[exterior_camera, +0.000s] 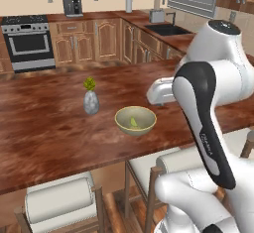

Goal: There is a bowl on the dining counter. Grab a lemon wedge from the fridge and place it in the bowl. Then get the liquor bottle and glass cup from the cabinet and place them next to the bowl.

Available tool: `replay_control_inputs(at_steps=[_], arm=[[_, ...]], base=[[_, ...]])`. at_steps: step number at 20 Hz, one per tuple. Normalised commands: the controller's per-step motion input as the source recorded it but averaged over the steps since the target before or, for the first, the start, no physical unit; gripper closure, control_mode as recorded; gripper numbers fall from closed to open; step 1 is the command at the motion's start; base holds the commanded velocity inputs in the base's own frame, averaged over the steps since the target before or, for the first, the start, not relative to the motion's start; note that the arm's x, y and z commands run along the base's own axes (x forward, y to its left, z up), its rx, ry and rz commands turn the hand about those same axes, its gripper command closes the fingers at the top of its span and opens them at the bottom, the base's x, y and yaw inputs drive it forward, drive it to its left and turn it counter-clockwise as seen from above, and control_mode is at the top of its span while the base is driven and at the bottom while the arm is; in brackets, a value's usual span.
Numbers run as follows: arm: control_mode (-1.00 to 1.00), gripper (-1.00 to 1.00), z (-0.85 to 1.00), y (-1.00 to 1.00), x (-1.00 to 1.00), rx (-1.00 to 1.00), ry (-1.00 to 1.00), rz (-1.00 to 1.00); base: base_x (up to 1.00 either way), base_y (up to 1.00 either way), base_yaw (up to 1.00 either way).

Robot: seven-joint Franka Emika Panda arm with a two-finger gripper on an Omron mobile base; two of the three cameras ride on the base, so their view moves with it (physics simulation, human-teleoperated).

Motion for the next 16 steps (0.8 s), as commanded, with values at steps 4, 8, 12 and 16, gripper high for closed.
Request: replay_control_inputs(at_steps=[4, 8, 12, 16], arm=[[-1.0, -1.0, 0.11, 0.0, 0.0, 0.0, 0.22, -0.14], [-1.0, -1.0, -0.02, 0.0, -0.03, 0.0, 0.05, -0.06], [1.0, -1.0, -0.05, 0.0, -0.12, 0.0, 0.0, -0.02], [1.0, -1.0, 0.0, 0.0, 0.0, 0.0, 0.0, 0.0]], base=[[0.0, 0.0, 0.0], [0.0, 0.0, 0.0], [-0.23, 0.0, -0.01], [-0.95, 0.16, 0.0]])
